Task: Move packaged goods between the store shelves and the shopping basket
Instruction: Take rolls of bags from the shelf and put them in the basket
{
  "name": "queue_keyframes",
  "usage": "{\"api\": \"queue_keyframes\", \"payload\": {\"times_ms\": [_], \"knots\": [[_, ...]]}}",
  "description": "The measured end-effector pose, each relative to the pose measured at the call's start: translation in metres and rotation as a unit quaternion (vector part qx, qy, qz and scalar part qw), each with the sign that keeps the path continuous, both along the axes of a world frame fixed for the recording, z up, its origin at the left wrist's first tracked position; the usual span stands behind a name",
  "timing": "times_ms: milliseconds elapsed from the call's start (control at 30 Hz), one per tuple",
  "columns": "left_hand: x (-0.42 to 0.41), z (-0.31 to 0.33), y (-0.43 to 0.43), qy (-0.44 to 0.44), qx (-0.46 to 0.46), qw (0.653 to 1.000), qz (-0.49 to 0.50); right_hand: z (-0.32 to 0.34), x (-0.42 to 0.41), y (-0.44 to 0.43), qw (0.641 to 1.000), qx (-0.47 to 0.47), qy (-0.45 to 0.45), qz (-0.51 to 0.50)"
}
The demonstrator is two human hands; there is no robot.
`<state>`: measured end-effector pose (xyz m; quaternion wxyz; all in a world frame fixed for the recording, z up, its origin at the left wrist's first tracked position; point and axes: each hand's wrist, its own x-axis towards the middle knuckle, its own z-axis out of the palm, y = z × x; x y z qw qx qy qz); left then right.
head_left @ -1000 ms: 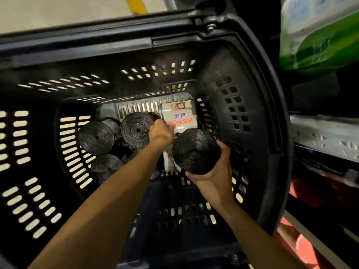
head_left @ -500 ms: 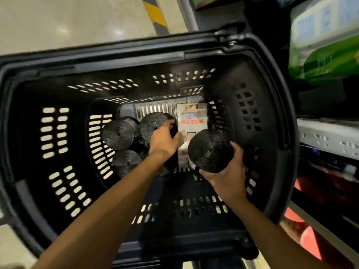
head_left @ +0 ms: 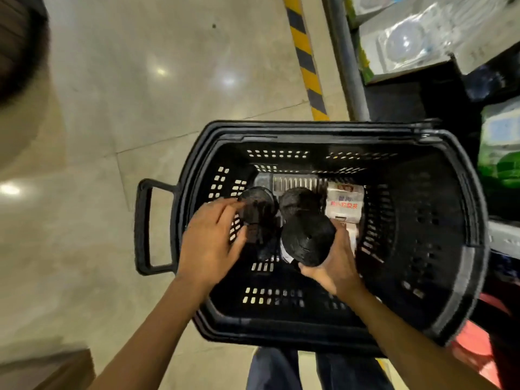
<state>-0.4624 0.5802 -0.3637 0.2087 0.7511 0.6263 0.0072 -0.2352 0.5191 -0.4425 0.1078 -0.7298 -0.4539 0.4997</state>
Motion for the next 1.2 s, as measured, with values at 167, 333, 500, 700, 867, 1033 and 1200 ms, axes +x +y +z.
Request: {"api": "queue_keyframes", "payload": {"times_ms": [167, 333, 500, 700, 867, 1033, 1200], "knots": [[-0.041, -0.017, -0.025, 0.026, 0.061, 0.998, -0.012, -0.025, -0.046, -0.004, 0.994, 0.001, 0.008, 0.106], [-0.056, -0.044, -0.044, 0.008, 0.062, 0.998, 0.02, -0.05, -0.077, -0.005, 0.991, 0.035, -0.018, 0.129], [-0.058, -0.058, -0.046, 0.012, 0.085, 0.996, 0.02, -0.074, -0.099, -0.011, 0.99, 0.042, -0.024, 0.132], [-0.058, -0.058, -0.045, 0.014, 0.084, 0.996, 0.025, -0.092, -0.112, -0.031, 0.994, 0.039, -0.005, 0.103], [-0.057, -0.057, -0.044, 0.004, 0.082, 0.996, 0.031, -0.094, -0.112, -0.028, 0.997, -0.057, 0.043, 0.036], [-0.057, -0.056, -0.045, 0.005, 0.078, 0.997, 0.026, -0.098, -0.112, -0.022, 0.996, -0.079, 0.034, -0.026], [-0.057, -0.056, -0.044, 0.005, 0.069, 0.997, 0.019, -0.088, -0.11, -0.019, 0.995, -0.096, 0.018, 0.014]]}}
